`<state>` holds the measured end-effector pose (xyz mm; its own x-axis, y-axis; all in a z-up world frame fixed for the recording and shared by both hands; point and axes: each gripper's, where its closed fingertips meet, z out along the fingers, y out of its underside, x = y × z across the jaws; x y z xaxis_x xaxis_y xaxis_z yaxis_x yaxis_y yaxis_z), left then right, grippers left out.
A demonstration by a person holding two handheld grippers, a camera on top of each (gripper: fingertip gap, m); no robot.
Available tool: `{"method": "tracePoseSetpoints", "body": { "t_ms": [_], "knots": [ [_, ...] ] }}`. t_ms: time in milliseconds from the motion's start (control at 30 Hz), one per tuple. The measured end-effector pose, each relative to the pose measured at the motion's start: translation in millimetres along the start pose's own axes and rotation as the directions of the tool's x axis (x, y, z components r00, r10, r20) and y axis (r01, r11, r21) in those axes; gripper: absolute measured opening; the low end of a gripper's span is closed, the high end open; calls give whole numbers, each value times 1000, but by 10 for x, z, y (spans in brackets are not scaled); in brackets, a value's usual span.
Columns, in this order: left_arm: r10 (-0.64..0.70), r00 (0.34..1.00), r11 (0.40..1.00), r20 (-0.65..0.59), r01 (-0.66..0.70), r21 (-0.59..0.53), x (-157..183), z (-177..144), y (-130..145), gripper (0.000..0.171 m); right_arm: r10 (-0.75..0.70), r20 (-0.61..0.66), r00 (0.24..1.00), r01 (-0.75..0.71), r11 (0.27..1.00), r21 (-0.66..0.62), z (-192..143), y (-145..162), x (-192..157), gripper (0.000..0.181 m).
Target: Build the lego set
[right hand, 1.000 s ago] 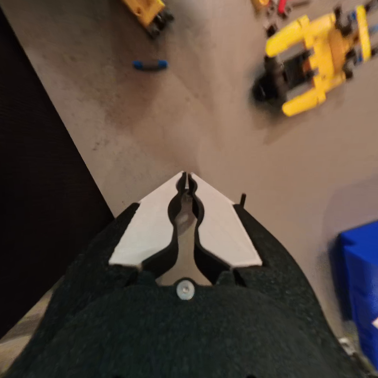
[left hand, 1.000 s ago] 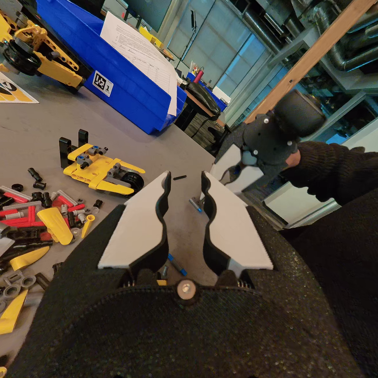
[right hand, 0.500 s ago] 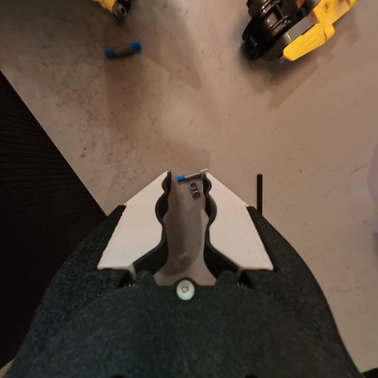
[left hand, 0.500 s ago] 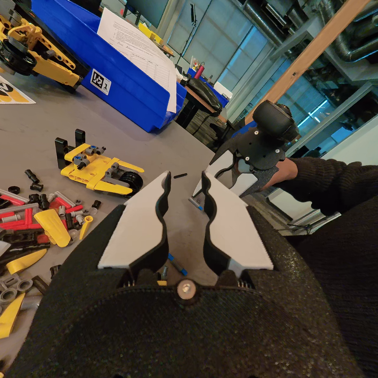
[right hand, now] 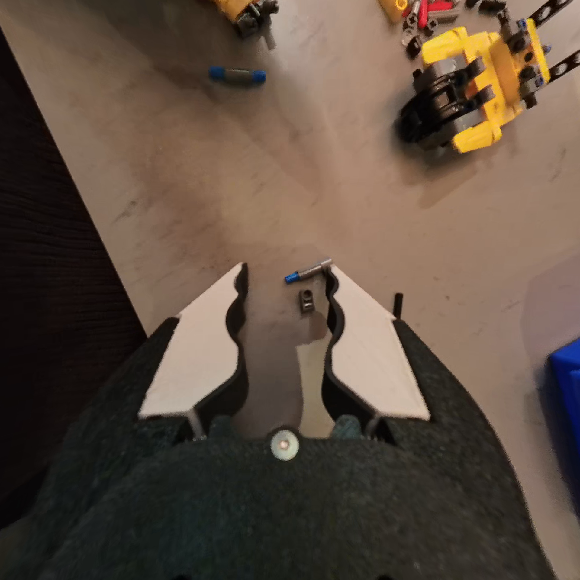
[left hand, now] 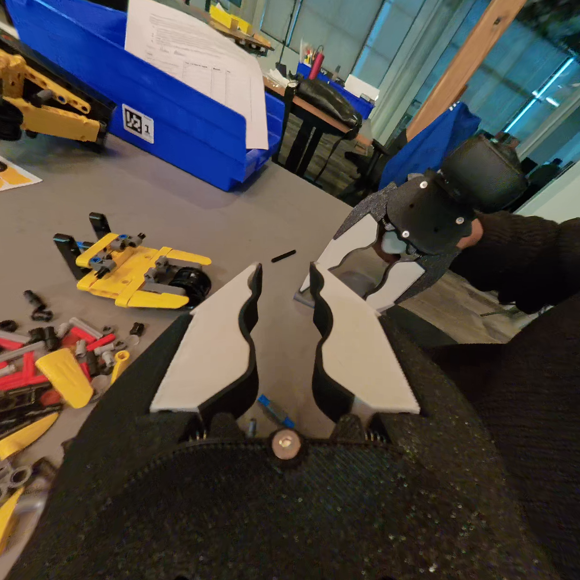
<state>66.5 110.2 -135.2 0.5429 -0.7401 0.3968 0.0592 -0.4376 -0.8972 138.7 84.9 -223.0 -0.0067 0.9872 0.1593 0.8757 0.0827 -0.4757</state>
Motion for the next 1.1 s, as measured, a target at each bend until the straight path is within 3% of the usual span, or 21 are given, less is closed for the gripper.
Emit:
{"method": "tracePoseSetpoints", "body": {
  "t_ms": [100,200,300,533,633,833,933,1033,1100],
  "knots": [
    [10,999,999,-42,-11,-43,134,108,39,29,25,19,999,-26,997,68,-11,-11,-8,50],
    [65,995,975,-80,-81,-209,272,281,264,38,122,78,989,-136,970,202,-114,-59,52,53],
    [175,981,907,-78,-192,-375,320,455,516,51,199,102,975,-222,906,360,-261,-94,221,52],
    [390,917,717,-88,-362,-596,240,732,894,51,214,75,974,-226,920,321,-115,220,332,54],
    [430,900,687,-70,-376,-622,190,776,936,46,208,92,974,-228,907,356,-174,208,318,54],
    [367,929,731,-55,-324,-600,203,803,924,30,209,130,969,-245,880,407,-264,180,296,53],
    [260,965,815,21,-207,-542,179,761,815,30,208,62,976,-214,869,447,-316,147,331,52],
    [65,997,954,51,-47,-295,232,705,454,30,264,52,963,-247,789,562,-475,-36,324,47],
    [7,1000,999,6,-7,-33,323,589,84,29,351,135,927,-345,653,674,-655,-216,342,44]
  ]
}}
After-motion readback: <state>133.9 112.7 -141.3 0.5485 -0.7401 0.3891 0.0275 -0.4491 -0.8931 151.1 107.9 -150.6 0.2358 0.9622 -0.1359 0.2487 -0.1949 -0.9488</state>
